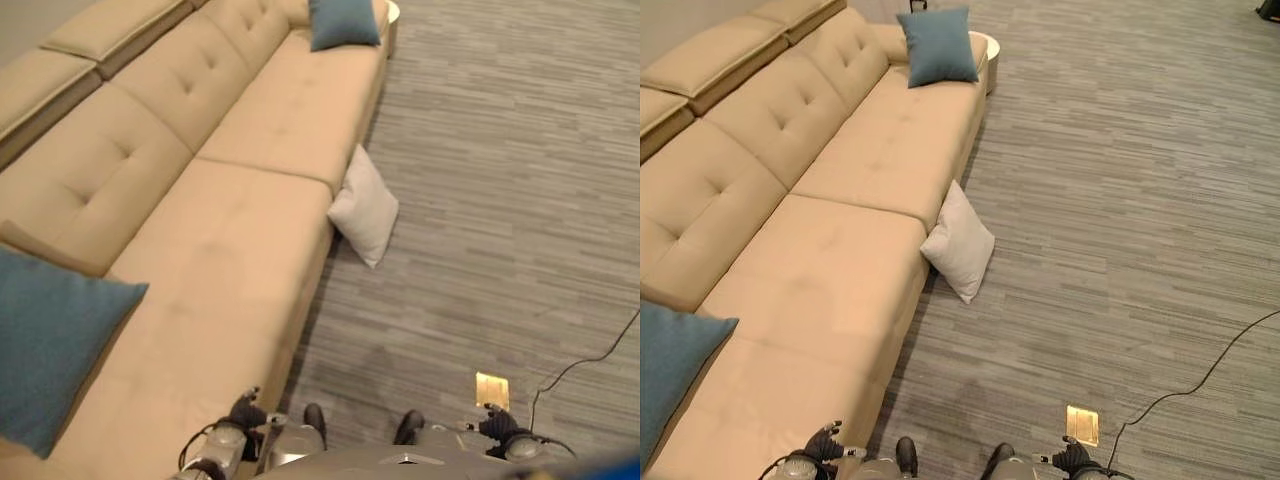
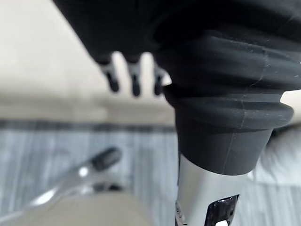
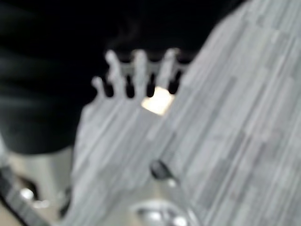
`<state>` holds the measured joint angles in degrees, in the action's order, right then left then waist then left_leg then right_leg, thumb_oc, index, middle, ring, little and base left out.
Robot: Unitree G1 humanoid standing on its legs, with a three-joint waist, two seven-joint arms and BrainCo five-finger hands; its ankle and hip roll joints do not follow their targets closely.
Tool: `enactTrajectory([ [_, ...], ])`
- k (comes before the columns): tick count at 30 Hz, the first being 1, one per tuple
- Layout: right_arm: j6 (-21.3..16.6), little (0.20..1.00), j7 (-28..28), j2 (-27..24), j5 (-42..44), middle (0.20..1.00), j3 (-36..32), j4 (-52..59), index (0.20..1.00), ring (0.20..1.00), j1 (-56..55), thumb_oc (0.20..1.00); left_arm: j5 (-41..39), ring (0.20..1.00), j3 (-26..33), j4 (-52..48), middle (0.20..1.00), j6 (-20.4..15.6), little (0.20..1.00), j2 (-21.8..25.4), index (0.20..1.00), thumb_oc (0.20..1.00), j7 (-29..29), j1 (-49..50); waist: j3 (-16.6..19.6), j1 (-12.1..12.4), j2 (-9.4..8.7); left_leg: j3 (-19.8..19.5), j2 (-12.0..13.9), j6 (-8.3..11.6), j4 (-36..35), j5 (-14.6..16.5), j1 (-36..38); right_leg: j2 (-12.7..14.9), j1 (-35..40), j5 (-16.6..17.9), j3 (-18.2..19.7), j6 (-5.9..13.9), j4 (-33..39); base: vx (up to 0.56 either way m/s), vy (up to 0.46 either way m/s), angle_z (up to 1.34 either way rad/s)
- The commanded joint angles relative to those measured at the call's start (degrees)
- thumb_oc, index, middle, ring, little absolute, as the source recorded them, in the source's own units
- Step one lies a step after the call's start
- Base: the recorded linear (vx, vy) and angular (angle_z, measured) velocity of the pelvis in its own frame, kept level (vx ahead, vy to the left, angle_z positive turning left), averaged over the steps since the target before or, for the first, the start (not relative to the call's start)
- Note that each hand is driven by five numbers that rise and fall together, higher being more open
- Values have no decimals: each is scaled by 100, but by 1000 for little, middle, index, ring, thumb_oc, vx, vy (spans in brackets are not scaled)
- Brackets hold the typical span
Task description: Pick up all the scattered cushions and arrange them neatly on the sofa.
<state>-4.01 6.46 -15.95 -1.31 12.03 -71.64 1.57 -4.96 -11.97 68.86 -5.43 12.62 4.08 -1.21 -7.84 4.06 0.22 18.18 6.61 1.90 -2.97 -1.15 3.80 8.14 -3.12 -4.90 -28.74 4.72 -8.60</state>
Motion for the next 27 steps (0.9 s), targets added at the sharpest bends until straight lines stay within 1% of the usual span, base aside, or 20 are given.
enactTrajectory([
  [1, -112, 1000, 52, 8, 230, 1000, 88, -28, 1000, 1000, 231, 1000, 106, 1000, 76, 69, 1000, -123, 1000, -78, 1000, 1000, 15, -384, 100, -22, -266, -453, -501, 102, 114, 97, -83, 7, 373, 563, 39, 424, 640, 43, -207, -25],
  [2, -131, 1000, 72, 7, 327, 1000, 78, 2, 1000, 1000, 238, 1000, 84, 1000, 47, 90, 1000, -109, 1000, -111, 1000, 1000, 23, -401, 72, -108, -265, -504, -440, 152, 318, 154, -125, -64, 379, 564, 224, 376, 726, 44, -229, -22],
  [3, -167, 1000, 110, -3, 388, 1000, 64, 27, 1000, 1000, 253, 1000, 76, 1000, 16, 100, 1000, -114, 1000, -116, 1000, 1000, 43, -428, 36, -171, -300, -477, -356, 223, 746, 300, -223, -89, 397, 553, 290, 341, 782, 76, -346, -15],
  [4, -183, 1000, 150, -34, 438, 1000, 60, 26, 1000, 1000, 228, 1000, 58, 1000, -32, 86, 1000, -132, 1000, -177, 1000, 1000, 47, -405, -47, -221, -326, -434, -220, 304, 1227, 310, -319, -160, 509, 517, 326, 263, 884, 45, -224, -6],
  [6, -183, 1000, 150, -35, 438, 1000, 59, 26, 1000, 1000, 228, 1000, 58, 1000, -32, 86, 1000, -132, 1000, -178, 1000, 1000, 48, -406, -49, -221, -324, -435, -216, 306, 1238, 316, -322, -163, 512, 518, 325, 262, 887, 54, -110, -11],
  [7, -164, 1000, 238, -57, 427, 1000, 57, -41, 1000, 1000, 284, 1000, -26, 1000, -65, 81, 1000, -135, 1000, -210, 1000, 1000, 132, -430, -122, -133, -345, -750, -258, 332, 1633, 141, -522, -224, 583, 487, 423, 188, 925, 177, -190, -28],
  [8, -178, 1000, 272, -63, 492, 1000, 51, -51, 1000, 1000, 332, 1000, -103, 1000, -108, 75, 1000, -140, 1000, -240, 1000, 1000, 151, -459, -191, 8, -397, -1142, -562, 266, 1557, 271, -893, -281, 684, 447, 575, 196, 983, 175, -189, -42],
  [11, -176, 1000, 301, -61, 473, 1000, 86, -77, 1000, 1000, 359, 1000, -99, 1000, -121, 65, 1000, -145, 1000, -229, 1000, 1000, 179, -454, -179, 75, -430, -1116, -638, 196, 1261, 162, -1124, -351, 751, 430, 640, 231, 1054, 201, -110, -59],
  [12, -187, 1000, 316, -65, 441, 1000, 143, -83, 1000, 1000, 381, 1000, -107, 1000, -115, 70, 1000, -144, 1000, -225, 1000, 1000, 190, -456, -201, 209, -442, -1272, -770, 181, 1102, -70, -1373, -510, 856, 371, 790, 208, 1109, 231, -95, -66],
  [13, -188, 1000, 316, -64, 441, 1000, 143, -83, 1000, 1000, 381, 1000, -107, 1000, -115, 70, 1000, -144, 1000, -224, 1000, 1000, 189, -456, -209, 216, -445, -1265, -771, 181, 1097, -70, -1360, -508, 865, 370, 797, 209, 1110, 237, -85, -24],
  [15, -192, 1000, 322, -52, 469, 1000, 159, -78, 1000, 1000, 390, 1000, -83, 1000, -111, 99, 1000, -127, 1000, -225, 1000, 1000, 185, -458, -194, 317, -470, -1226, -805, 231, 970, -325, -1591, -666, 1012, 251, 934, 206, 1171, 296, -54, -52],
  [17, -197, 1000, 312, -46, 473, 1000, 169, -83, 1000, 1000, 403, 1000, -94, 1000, -71, 101, 1000, -128, 1000, -213, 1000, 1000, 188, -446, -179, 352, -474, -1240, -811, 204, 984, -286, -1537, -706, 1047, 196, 1002, 191, 1154, 228, -6, -46],
  [18, -184, 1000, 298, -2, 454, 1000, 182, -67, 1000, 1000, 404, 1000, -108, 1000, -17, 116, 1000, -133, 1000, -203, 1000, 1000, 212, -410, -140, 384, -489, -1266, -830, 140, 969, -202, -1427, -721, 1090, 100, 1053, 183, 1075, 378, 68, -63],
  [19, -192, 1000, 277, 75, 415, 1000, 202, -68, 1000, 1000, 431, 1000, -160, 1000, 10, 92, 1000, -128, 1000, -187, 1000, 1000, 251, -376, -89, 471, -521, -1276, -871, 9, 1030, -42, -1294, -633, 1082, 1, 1047, 276, 521, 378, 70, -68],
  [20, -192, 1000, 278, 76, 415, 1000, 202, -68, 1000, 1000, 431, 1000, -160, 1000, 9, 92, 1000, -128, 1000, -186, 1000, 1000, 251, -375, -95, 481, -523, -1265, -872, 7, 1031, -38, -1287, -627, 1078, -9, 1057, 279, 504, 331, 77, -65],
  [21, -191, 1000, 273, 92, 400, 1000, 207, -67, 1000, 1000, 439, 1000, -165, 1000, 5, 79, 1000, -128, 1000, -172, 1000, 1000, 249, -370, -93, 492, -521, -1231, -849, -34, 1008, -2, -1220, -582, 1031, 28, 1046, 329, 202, 170, 64, -46],
  [23, -192, 1000, 261, 135, 351, 1000, 227, 9, 1000, 1000, 502, 1000, -181, 1000, -28, 35, 1000, -126, 1000, -126, 1000, 1000, 235, -378, -107, 508, -522, -1151, -860, -233, 949, 192, -903, -313, 519, 476, 1024, 682, -866, 331, 105, -53],
  [24, -206, 1000, 248, 144, 355, 1000, 240, 108, 1000, 1000, 559, 1000, -316, 1000, -42, -58, 1000, -143, 1000, -96, 1000, 1000, 248, -407, -200, 390, -468, -1189, -851, -359, 921, 326, -637, -238, 132, 904, 1076, 894, -1731, 389, 103, -69],
  [26, -205, 1000, 252, 159, 361, 1000, 233, 141, 1000, 1000, 551, 1000, -477, 1000, -1, -156, 1000, -161, 1000, -92, 1000, 1000, 281, -406, -225, 366, -423, -1223, -846, -394, 903, 374, -538, -161, -6, 936, 985, 877, -1993, 246, 60, -28],
  [27, -207, 1000, 265, 176, 368, 1000, 237, 186, 1000, 1000, 553, 1000, -594, 1000, 19, -275, 1000, -194, 1000, -82, 1000, 1000, 338, -419, -239, 364, -381, -1225, -832, -418, 837, 438, -394, 36, -158, 969, 759, 817, -2091, 206, 19, 21],
])
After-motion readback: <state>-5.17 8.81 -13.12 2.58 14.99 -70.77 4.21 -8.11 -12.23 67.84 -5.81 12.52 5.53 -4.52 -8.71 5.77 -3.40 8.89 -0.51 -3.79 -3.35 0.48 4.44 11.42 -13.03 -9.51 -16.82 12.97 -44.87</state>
